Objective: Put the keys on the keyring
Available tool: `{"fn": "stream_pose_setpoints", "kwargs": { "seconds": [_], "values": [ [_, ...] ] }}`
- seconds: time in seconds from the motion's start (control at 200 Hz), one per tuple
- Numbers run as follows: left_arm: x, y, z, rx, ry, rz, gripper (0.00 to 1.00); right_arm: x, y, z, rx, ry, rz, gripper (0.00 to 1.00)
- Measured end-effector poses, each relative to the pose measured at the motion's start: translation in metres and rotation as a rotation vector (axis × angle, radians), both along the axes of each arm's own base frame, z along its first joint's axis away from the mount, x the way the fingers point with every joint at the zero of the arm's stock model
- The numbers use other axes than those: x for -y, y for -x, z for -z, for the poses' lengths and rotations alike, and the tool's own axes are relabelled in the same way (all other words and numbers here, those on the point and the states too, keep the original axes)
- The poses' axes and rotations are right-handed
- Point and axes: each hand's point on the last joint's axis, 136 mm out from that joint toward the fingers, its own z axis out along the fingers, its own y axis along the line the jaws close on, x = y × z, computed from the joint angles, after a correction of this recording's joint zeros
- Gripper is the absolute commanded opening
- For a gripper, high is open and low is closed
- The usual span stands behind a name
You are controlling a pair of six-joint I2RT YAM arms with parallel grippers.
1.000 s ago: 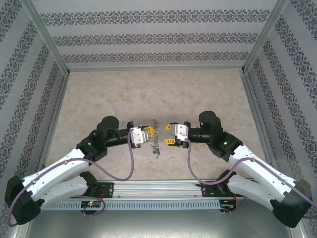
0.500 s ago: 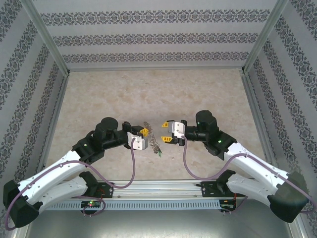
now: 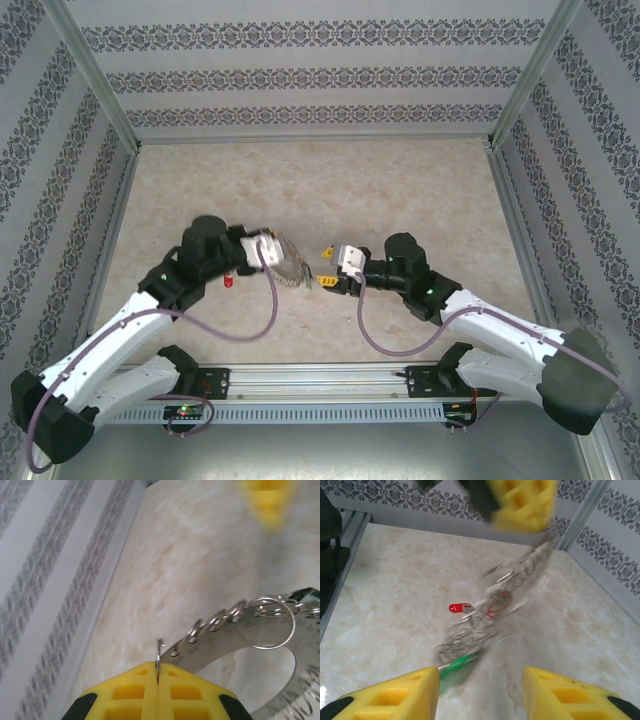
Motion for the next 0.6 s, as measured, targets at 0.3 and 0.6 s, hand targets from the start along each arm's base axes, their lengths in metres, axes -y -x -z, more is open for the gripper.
{"fn": "stream_pose_setpoints", "kwargs": {
  "seconds": [0.3,0.6],
  "values": [
    [-0.063,-0.073,-0.043,-0.08,0.183,-0.356,0.0,-0.028,0.006,0.037,-0.108,0.008,0.002,0.46],
    [-0.155,-0.109,-0.023,-0.244,0.269,-0.714,0.0,-0.078,0.0,0.091,-0.177,0.099,-0.048,0.42]
  ]
}}
